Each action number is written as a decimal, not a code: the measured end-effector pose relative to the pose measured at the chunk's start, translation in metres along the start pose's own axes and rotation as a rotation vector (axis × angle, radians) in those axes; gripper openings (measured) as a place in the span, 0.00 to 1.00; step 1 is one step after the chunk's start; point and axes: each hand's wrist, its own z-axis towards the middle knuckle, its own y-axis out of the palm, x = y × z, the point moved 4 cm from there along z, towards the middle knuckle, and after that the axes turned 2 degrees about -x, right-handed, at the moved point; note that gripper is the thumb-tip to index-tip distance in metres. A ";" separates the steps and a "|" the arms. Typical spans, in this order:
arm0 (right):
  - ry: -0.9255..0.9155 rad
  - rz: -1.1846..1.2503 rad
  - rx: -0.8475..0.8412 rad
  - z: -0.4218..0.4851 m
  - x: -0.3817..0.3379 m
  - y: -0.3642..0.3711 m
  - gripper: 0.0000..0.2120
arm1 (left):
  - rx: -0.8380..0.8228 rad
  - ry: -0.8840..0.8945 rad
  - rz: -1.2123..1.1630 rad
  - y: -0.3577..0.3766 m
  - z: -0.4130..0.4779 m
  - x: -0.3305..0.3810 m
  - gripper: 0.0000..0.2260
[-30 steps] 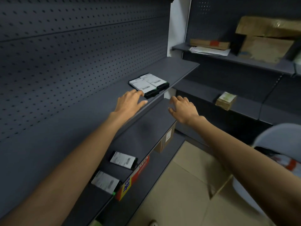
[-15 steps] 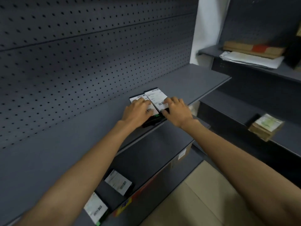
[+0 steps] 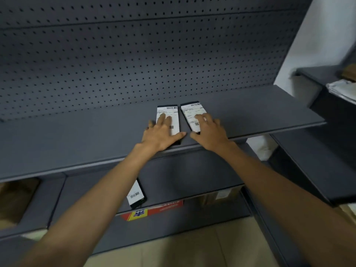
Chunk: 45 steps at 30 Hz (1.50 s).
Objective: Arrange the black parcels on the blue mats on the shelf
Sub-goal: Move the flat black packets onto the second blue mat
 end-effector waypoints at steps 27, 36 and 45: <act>-0.644 0.078 -0.092 -0.019 -0.376 0.064 0.30 | 0.604 -0.581 -0.146 -0.106 -0.234 -0.308 0.37; -0.889 0.125 -0.104 -0.074 -0.623 0.116 0.30 | 0.767 -0.746 -0.150 -0.161 -0.378 -0.499 0.43; -1.026 0.151 -0.134 -0.110 -0.802 0.160 0.31 | 0.832 -0.873 -0.134 -0.187 -0.474 -0.642 0.49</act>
